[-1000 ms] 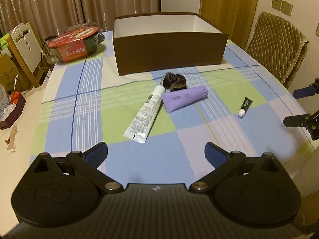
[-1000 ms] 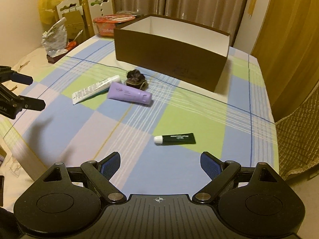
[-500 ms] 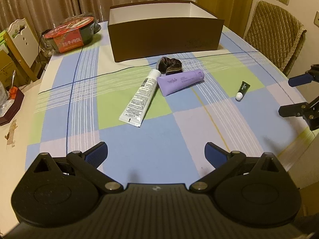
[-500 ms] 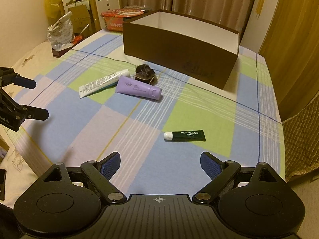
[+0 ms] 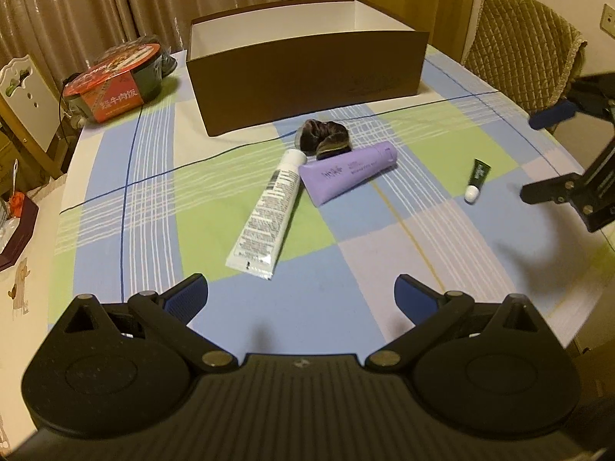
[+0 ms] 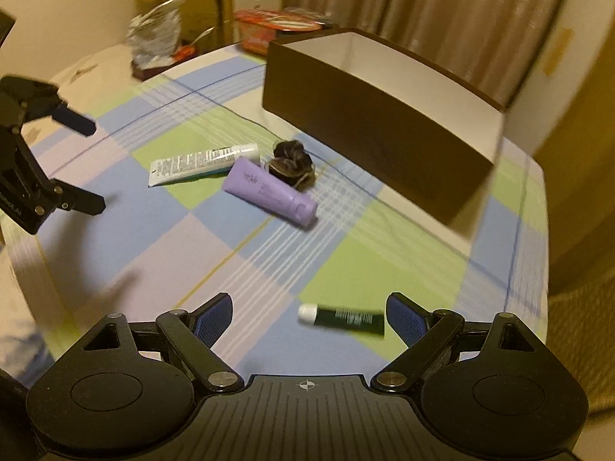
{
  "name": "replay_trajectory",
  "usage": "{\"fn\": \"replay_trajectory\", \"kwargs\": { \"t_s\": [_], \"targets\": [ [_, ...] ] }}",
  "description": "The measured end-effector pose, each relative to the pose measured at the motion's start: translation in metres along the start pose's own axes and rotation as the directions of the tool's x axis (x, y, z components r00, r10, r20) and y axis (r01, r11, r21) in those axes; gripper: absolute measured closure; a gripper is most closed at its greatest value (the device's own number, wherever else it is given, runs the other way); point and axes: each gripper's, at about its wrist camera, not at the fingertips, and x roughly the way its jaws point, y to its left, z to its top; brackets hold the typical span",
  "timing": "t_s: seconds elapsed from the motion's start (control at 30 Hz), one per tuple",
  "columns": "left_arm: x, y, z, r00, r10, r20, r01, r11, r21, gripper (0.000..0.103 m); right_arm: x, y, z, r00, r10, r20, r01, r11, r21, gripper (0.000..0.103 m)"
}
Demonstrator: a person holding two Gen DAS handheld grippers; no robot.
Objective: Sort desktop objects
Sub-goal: 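Withdraw both open tools from the box back over the remaining table items, then close the left tool on the white tube while the right tool grasps the purple tube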
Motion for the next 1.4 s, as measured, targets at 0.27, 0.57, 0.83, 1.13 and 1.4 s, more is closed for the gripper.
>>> {"fn": "replay_trajectory", "kwargs": {
  "t_s": [0.27, 0.57, 0.83, 1.13, 1.4],
  "targets": [
    [0.029, 0.017, 0.017, 1.000, 0.003, -0.031, -0.004, 1.000, -0.023, 0.001, 0.069, -0.009, 0.041, 0.992, 0.116, -0.054, -0.126, 0.957, -0.262, 0.037],
    [0.052, 0.033, 0.033, 0.999, 0.011, -0.048, -0.015, 0.997, -0.075, 0.001, 0.129, 0.005, 0.071, 0.974, 0.183, -0.133, -0.226, 0.823, -0.521, 0.041],
    [0.066, 0.037, 0.042, 0.998, -0.023, -0.052, 0.020, 0.998, -0.056, 0.002, 0.154, -0.003, 0.080, 0.951, 0.230, -0.209, -0.308, 0.791, -0.529, 0.057],
    [0.089, 0.032, 0.060, 0.998, -0.046, -0.053, 0.048, 0.998, 0.035, 0.003, 0.144, -0.022, 0.071, 0.944, 0.266, -0.196, -0.325, 0.853, -0.408, 0.075],
    [0.116, 0.025, 0.073, 0.995, -0.069, -0.073, 0.075, 0.993, 0.091, 0.015, 0.116, -0.039, 0.048, 0.957, 0.260, -0.125, -0.284, 0.926, -0.249, 0.075]
  ]
}}
